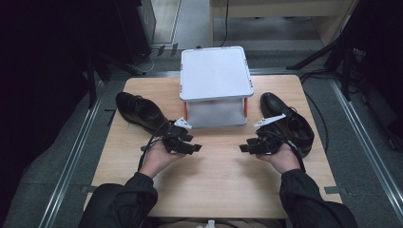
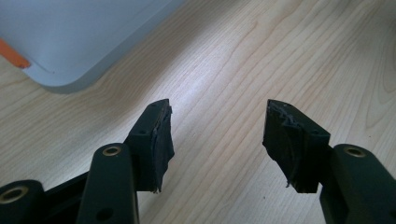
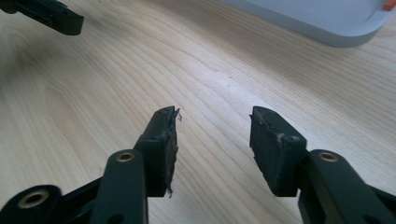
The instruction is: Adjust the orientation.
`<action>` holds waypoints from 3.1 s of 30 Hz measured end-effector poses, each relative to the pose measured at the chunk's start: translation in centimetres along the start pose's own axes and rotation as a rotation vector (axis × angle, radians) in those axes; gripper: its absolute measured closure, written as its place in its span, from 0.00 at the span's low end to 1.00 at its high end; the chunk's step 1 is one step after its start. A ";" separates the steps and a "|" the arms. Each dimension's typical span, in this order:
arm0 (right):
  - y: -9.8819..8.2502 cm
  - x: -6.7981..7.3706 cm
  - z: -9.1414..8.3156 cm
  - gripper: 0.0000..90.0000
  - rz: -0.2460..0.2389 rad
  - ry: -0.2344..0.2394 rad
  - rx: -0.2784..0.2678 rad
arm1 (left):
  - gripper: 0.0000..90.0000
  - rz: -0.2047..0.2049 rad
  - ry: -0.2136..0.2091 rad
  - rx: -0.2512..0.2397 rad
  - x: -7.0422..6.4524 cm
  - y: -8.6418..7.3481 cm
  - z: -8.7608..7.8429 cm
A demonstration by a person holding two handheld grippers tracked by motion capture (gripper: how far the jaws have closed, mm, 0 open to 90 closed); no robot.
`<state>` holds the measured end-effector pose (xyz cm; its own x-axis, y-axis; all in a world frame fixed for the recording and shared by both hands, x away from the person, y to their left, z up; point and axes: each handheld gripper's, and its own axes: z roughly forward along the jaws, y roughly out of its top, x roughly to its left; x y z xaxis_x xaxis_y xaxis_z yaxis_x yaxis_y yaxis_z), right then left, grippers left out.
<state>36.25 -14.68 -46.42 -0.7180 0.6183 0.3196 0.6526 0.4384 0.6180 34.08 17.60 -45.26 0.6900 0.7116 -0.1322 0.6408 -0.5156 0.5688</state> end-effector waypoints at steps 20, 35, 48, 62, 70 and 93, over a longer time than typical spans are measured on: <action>-0.1 -0.2 -0.2 0.61 -0.006 -0.016 -0.003 | 0.47 -0.050 -0.023 0.060 0.2 -0.1 0.5; -0.1 -0.2 -0.1 0.61 0.005 0.008 0.003 | 0.46 -0.079 -0.026 0.056 0.5 -0.1 0.3; 1.0 0.2 0.8 0.60 -0.020 0.035 0.026 | 0.48 -0.153 -0.010 0.037 1.8 -1.6 -1.7; 1.9 0.6 2.0 0.60 -0.046 0.070 0.050 | 0.52 -0.232 -0.009 0.023 3.6 -2.4 -5.5; 1.9 0.7 2.1 0.59 -0.042 0.069 0.065 | 0.55 -0.219 0.009 0.117 5.2 -1.5 -6.8; 1.7 0.5 2.0 0.59 -0.032 0.066 0.080 | 0.62 -0.303 0.048 0.151 11.1 3.1 -11.7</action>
<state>37.47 -12.33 -46.61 -0.7515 0.5601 0.3486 0.6444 0.5098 0.5700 39.77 29.47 -35.41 0.4463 0.8631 -0.2363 0.8593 -0.3397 0.3823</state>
